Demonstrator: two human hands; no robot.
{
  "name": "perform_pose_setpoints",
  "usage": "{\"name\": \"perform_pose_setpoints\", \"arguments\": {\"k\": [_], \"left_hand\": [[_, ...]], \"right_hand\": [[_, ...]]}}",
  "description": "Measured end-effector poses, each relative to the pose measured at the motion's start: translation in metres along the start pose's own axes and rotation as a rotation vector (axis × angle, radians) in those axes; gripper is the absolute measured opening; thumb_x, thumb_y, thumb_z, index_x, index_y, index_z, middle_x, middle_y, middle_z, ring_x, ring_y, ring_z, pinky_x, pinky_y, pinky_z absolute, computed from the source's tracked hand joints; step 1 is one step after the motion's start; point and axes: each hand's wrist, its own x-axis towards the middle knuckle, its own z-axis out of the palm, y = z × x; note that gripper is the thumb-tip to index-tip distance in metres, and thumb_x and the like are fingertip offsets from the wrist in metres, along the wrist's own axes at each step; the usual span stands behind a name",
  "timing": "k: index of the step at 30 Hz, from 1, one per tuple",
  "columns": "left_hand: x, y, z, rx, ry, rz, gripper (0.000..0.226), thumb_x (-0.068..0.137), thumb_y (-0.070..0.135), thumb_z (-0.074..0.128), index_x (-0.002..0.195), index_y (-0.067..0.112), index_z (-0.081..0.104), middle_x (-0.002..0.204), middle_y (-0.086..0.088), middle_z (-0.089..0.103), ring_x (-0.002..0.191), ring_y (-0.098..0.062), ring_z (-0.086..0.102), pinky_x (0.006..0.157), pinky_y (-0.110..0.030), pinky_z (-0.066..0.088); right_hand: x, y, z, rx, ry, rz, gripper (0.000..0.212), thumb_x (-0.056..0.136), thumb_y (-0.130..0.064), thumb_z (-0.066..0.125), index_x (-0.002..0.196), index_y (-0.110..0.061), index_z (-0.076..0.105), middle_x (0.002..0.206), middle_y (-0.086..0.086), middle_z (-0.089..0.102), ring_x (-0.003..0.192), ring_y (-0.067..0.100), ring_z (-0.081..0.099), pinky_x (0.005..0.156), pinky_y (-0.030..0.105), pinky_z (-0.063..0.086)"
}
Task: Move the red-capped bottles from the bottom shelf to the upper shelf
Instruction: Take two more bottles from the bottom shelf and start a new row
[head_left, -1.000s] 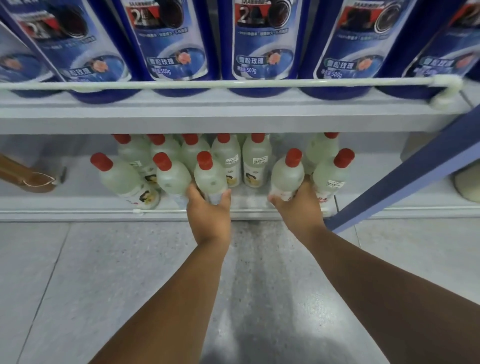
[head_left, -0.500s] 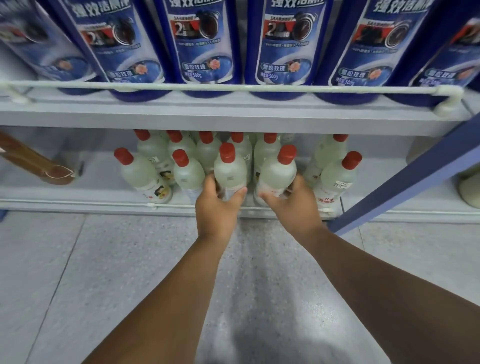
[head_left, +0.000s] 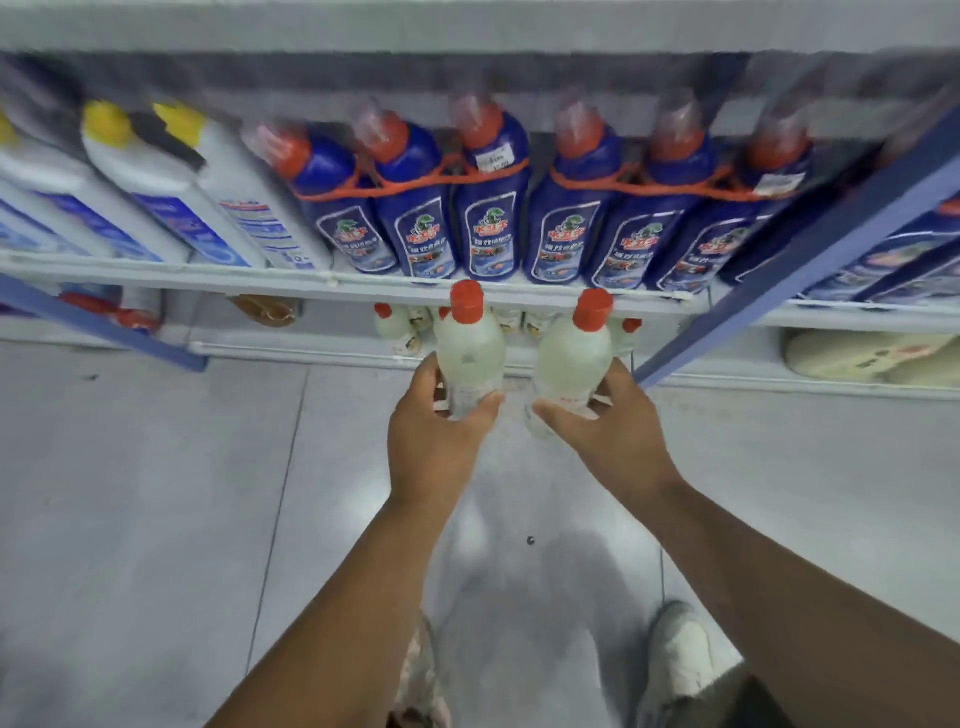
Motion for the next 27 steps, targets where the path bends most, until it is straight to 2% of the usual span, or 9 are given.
{"name": "perform_pose_setpoints", "arguments": {"k": [5, 7, 10, 11, 13, 15, 17, 21, 27], "left_hand": [[-0.055, 0.133, -0.057, 0.002, -0.058, 0.104, 0.055, 0.071, 0.042, 0.082, 0.121, 0.044, 0.058, 0.113, 0.019, 0.067, 0.101, -0.005, 0.066, 0.083, -0.038, 0.06], [-0.074, 0.182, -0.077, -0.011, -0.081, 0.15, 0.052, 0.072, 0.039, 0.083, 0.118, 0.048, 0.059, 0.113, 0.019, 0.067, 0.1, -0.003, 0.065, 0.082, -0.036, 0.06], [-0.103, 0.249, -0.106, -0.022, -0.107, 0.194, 0.049, 0.076, 0.038, 0.082, 0.117, 0.049, 0.058, 0.114, 0.022, 0.066, 0.102, -0.001, 0.064, 0.083, -0.031, 0.058], [-0.112, 0.269, -0.115, -0.025, -0.108, 0.205, 0.051, 0.076, 0.039, 0.082, 0.12, 0.047, 0.058, 0.115, 0.023, 0.066, 0.102, -0.001, 0.064, 0.082, -0.028, 0.057], [-0.129, 0.307, -0.131, -0.034, -0.102, 0.219, 0.055, 0.076, 0.04, 0.083, 0.124, 0.045, 0.058, 0.114, 0.024, 0.067, 0.102, 0.001, 0.064, 0.081, -0.022, 0.054], [-0.145, 0.347, -0.147, -0.051, -0.11, 0.236, 0.053, 0.075, 0.039, 0.083, 0.121, 0.047, 0.058, 0.11, 0.024, 0.067, 0.098, 0.006, 0.063, 0.079, -0.017, 0.051], [-0.158, 0.388, -0.16, -0.066, -0.135, 0.278, 0.051, 0.075, 0.039, 0.083, 0.119, 0.047, 0.059, 0.106, 0.026, 0.067, 0.093, 0.009, 0.062, 0.076, -0.015, 0.049], [-0.178, 0.464, -0.175, -0.091, -0.174, 0.427, 0.055, 0.069, 0.052, 0.079, 0.12, 0.042, 0.06, 0.108, 0.021, 0.068, 0.091, -0.001, 0.065, 0.08, -0.031, 0.056], [-0.217, 0.551, -0.17, -0.074, -0.28, 0.587, 0.054, 0.072, 0.052, 0.08, 0.122, 0.048, 0.059, 0.109, 0.021, 0.067, 0.093, 0.001, 0.064, 0.073, -0.023, 0.052]], "right_hand": [[-0.052, -0.133, -0.059, 0.036, 0.018, -0.039, 0.05, 0.076, -0.023, 0.087, 0.114, -0.036, 0.058, 0.106, -0.019, 0.069, 0.096, -0.007, 0.065, 0.078, 0.012, 0.049], [-0.069, -0.184, -0.083, 0.071, 0.031, -0.061, 0.049, 0.076, -0.016, 0.087, 0.109, -0.037, 0.058, 0.102, -0.022, 0.067, 0.091, -0.014, 0.063, 0.074, 0.007, 0.049], [-0.095, -0.251, -0.118, 0.087, 0.061, -0.088, 0.049, 0.077, -0.018, 0.087, 0.116, -0.028, 0.059, 0.106, -0.017, 0.069, 0.092, -0.013, 0.064, 0.073, 0.006, 0.048], [-0.104, -0.272, -0.13, 0.091, 0.073, -0.095, 0.048, 0.077, -0.019, 0.087, 0.116, -0.028, 0.059, 0.106, -0.016, 0.069, 0.092, -0.011, 0.064, 0.072, 0.007, 0.049], [-0.121, -0.309, -0.152, 0.093, 0.101, -0.1, 0.047, 0.076, -0.024, 0.087, 0.116, -0.027, 0.061, 0.106, -0.013, 0.07, 0.094, -0.003, 0.066, 0.074, 0.019, 0.055], [-0.139, -0.348, -0.176, 0.091, 0.146, -0.114, 0.048, 0.075, -0.027, 0.087, 0.117, -0.026, 0.063, 0.104, -0.014, 0.07, 0.094, 0.002, 0.067, 0.077, 0.026, 0.056], [-0.156, -0.383, -0.198, 0.095, 0.206, -0.145, 0.048, 0.074, -0.026, 0.087, 0.116, -0.026, 0.064, 0.102, -0.015, 0.07, 0.093, 0.002, 0.067, 0.079, 0.024, 0.054], [-0.187, -0.439, -0.237, 0.13, 0.323, -0.193, 0.048, 0.075, -0.023, 0.087, 0.117, -0.029, 0.064, 0.105, -0.013, 0.072, 0.094, -0.002, 0.067, 0.08, 0.018, 0.053], [-0.225, -0.487, -0.305, 0.112, 0.462, -0.266, 0.043, 0.077, -0.032, 0.086, 0.113, -0.04, 0.064, 0.104, -0.016, 0.071, 0.098, 0.003, 0.066, 0.081, 0.027, 0.059]]}}
